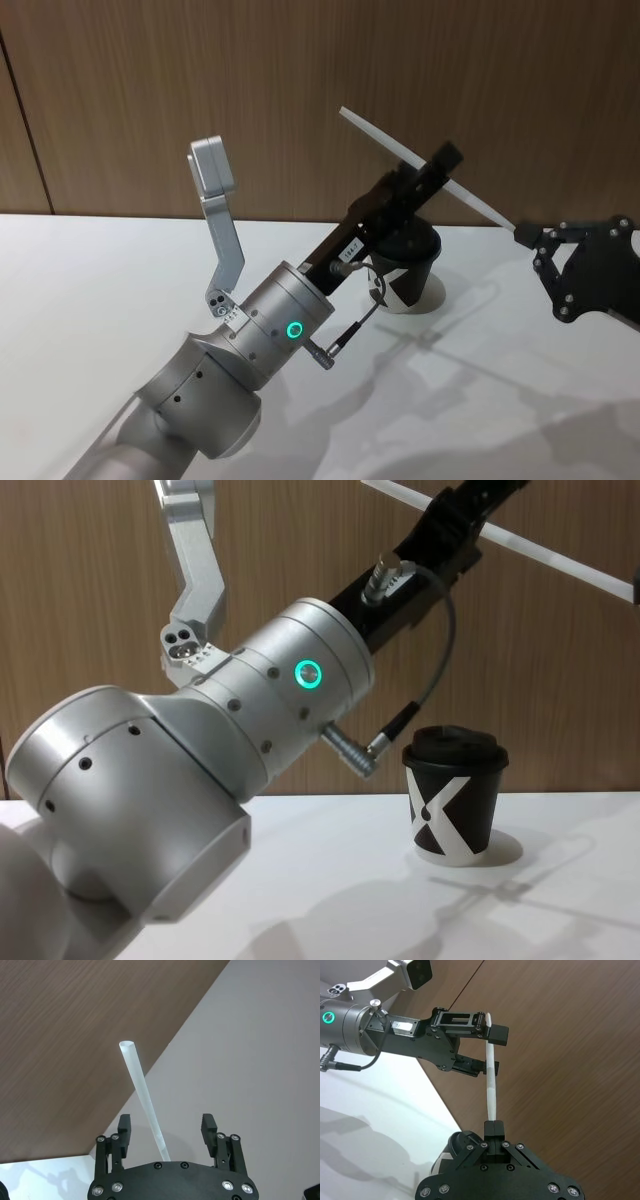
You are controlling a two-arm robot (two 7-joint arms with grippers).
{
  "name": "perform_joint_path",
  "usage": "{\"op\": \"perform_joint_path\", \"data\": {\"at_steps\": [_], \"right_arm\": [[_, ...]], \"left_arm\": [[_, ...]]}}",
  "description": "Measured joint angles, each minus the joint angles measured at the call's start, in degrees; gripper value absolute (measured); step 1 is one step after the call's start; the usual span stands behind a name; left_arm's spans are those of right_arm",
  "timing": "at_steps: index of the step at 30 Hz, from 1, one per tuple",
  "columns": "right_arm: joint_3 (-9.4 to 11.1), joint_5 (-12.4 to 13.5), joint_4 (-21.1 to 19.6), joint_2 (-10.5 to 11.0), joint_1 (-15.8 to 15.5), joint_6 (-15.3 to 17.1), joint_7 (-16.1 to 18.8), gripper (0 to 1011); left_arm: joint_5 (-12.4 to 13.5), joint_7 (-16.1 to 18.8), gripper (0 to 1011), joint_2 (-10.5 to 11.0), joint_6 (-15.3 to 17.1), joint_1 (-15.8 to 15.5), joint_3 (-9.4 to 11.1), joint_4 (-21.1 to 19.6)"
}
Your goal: Pick up the straw with one hand, pass it to the other hand, and insert it into the cup.
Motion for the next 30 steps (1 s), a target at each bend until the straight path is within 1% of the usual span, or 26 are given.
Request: {"op": "perform_joint_path", "data": {"at_steps": [1, 3, 4, 6, 8, 9, 13, 14, 17, 18, 20, 21, 24, 25, 28, 30], "right_arm": [[0.0, 0.0, 0.0, 0.0, 0.0, 0.0, 0.0, 0], [0.0, 0.0, 0.0, 0.0, 0.0, 0.0, 0.0, 0], [0.0, 0.0, 0.0, 0.0, 0.0, 0.0, 0.0, 0], [0.0, 0.0, 0.0, 0.0, 0.0, 0.0, 0.0, 0], [0.0, 0.0, 0.0, 0.0, 0.0, 0.0, 0.0, 0], [0.0, 0.0, 0.0, 0.0, 0.0, 0.0, 0.0, 0], [0.0, 0.0, 0.0, 0.0, 0.0, 0.0, 0.0, 0], [0.0, 0.0, 0.0, 0.0, 0.0, 0.0, 0.0, 0], [0.0, 0.0, 0.0, 0.0, 0.0, 0.0, 0.0, 0], [0.0, 0.0, 0.0, 0.0, 0.0, 0.0, 0.0, 0], [0.0, 0.0, 0.0, 0.0, 0.0, 0.0, 0.0, 0], [0.0, 0.0, 0.0, 0.0, 0.0, 0.0, 0.0, 0], [0.0, 0.0, 0.0, 0.0, 0.0, 0.0, 0.0, 0], [0.0, 0.0, 0.0, 0.0, 0.0, 0.0, 0.0, 0], [0.0, 0.0, 0.0, 0.0, 0.0, 0.0, 0.0, 0], [0.0, 0.0, 0.0, 0.0, 0.0, 0.0, 0.0, 0]], "left_arm": [[0.0, 0.0, 906, 0.0, 0.0, 0.0, 0.0, 0.0], [0.0, -0.1, 817, 0.0, -0.1, -0.1, 0.1, 0.1], [0.0, -0.1, 817, 0.0, -0.1, -0.1, 0.1, 0.1], [0.0, -0.2, 745, 0.0, -0.2, -0.1, 0.1, 0.2], [0.0, -0.2, 705, 0.0, -0.2, -0.1, 0.1, 0.2], [-0.1, -0.2, 648, -0.1, -0.2, -0.2, 0.1, 0.3], [-0.1, -0.3, 534, -0.1, -0.3, -0.2, 0.2, 0.4], [-0.1, -0.3, 484, -0.1, -0.3, -0.2, 0.2, 0.4], [-0.1, -0.3, 423, -0.1, -0.3, -0.2, 0.2, 0.4], [-0.1, -0.3, 357, -0.1, -0.3, -0.2, 0.2, 0.4], [-0.1, -0.4, 326, -0.1, -0.3, -0.2, 0.2, 0.5], [-0.1, -0.4, 257, -0.1, -0.4, -0.2, 0.2, 0.5], [-0.1, -0.4, 182, -0.1, -0.4, -0.3, 0.2, 0.5], [-0.1, -0.4, 137, -0.1, -0.4, -0.3, 0.2, 0.5], [-0.1, -0.4, 63, -0.1, -0.4, -0.3, 0.2, 0.5], [-0.1, -0.4, 40, -0.1, -0.4, -0.3, 0.3, 0.5]]}}
